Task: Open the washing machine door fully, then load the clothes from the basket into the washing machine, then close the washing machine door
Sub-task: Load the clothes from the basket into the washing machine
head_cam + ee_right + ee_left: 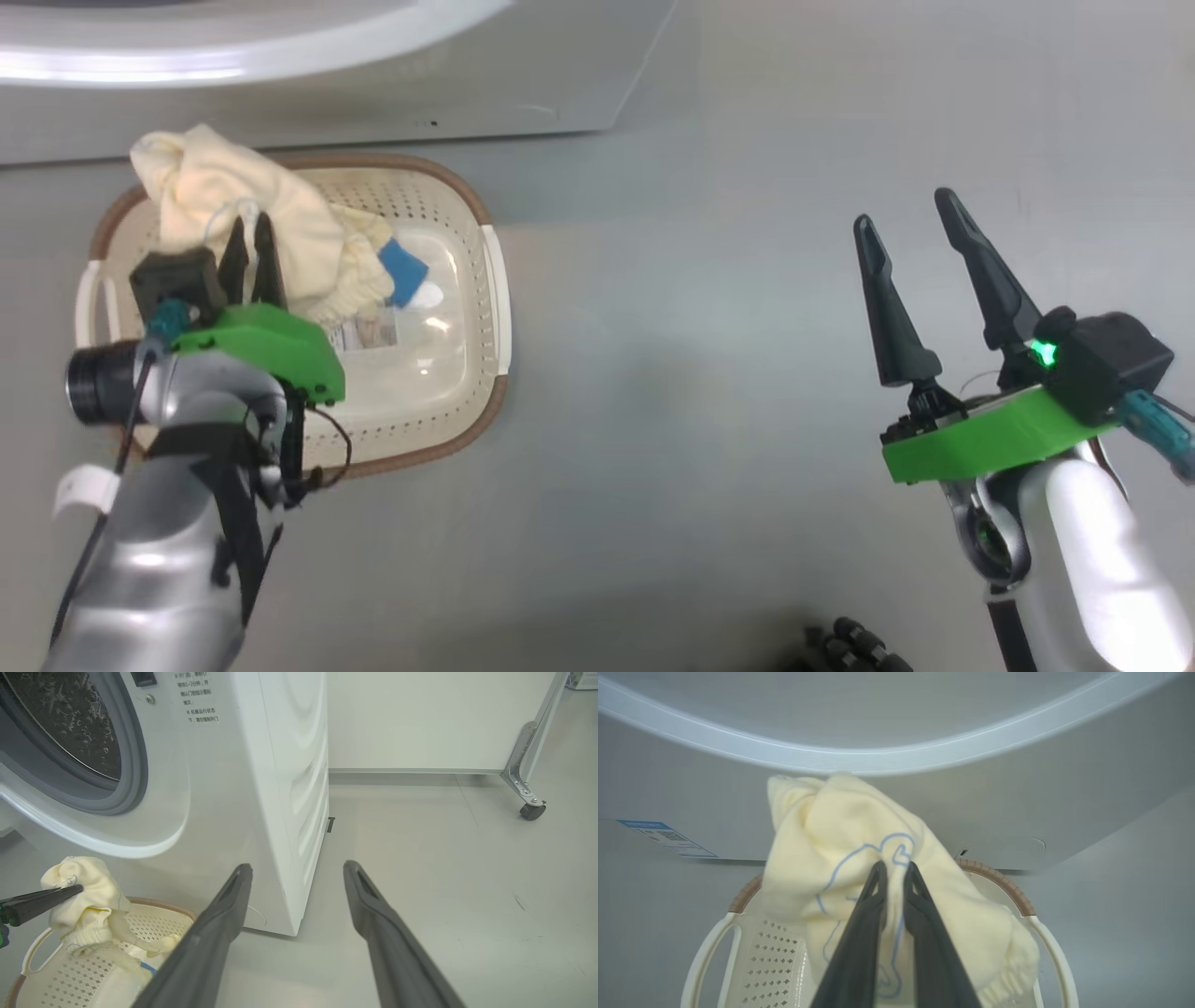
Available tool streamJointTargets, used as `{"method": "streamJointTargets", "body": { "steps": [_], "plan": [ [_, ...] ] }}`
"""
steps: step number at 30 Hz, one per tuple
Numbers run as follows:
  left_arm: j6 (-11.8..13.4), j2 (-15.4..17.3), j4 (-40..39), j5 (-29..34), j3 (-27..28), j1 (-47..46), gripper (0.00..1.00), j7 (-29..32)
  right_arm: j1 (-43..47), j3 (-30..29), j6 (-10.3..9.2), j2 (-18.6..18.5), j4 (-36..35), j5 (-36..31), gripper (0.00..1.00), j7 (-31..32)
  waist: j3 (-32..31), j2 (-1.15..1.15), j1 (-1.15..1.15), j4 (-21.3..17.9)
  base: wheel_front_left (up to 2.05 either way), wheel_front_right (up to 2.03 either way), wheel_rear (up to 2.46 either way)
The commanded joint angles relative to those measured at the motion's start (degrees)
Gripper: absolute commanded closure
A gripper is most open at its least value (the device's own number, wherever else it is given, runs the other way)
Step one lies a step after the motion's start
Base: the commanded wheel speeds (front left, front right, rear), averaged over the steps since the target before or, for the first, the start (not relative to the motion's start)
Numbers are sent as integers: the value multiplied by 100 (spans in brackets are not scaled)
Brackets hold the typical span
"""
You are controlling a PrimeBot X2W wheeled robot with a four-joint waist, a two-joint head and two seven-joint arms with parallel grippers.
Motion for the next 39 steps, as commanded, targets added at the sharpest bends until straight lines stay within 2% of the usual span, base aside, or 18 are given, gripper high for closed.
{"method": "streamJointTargets", "body": {
  "steps": [1,13,25,39],
  "plan": [
    [75,212,-352,122,245,287,100,-81,211,68,-16,-45,-116,-51,0,-55,-437,0,1,178,0,0,0],
    [359,215,-2231,748,785,1941,100,-81,850,31,-16,-45,190,-176,0,-41,-1826,0,1,411,0,0,0],
    [595,252,-3314,887,780,3353,100,-62,1475,-60,-16,-45,-37,-288,0,268,-2913,0,1,639,0,0,0],
    [827,436,-4186,884,698,4081,100,312,1995,-103,-16,-45,-428,-264,0,558,-3441,0,1,806,0,0,0]
  ]
}}
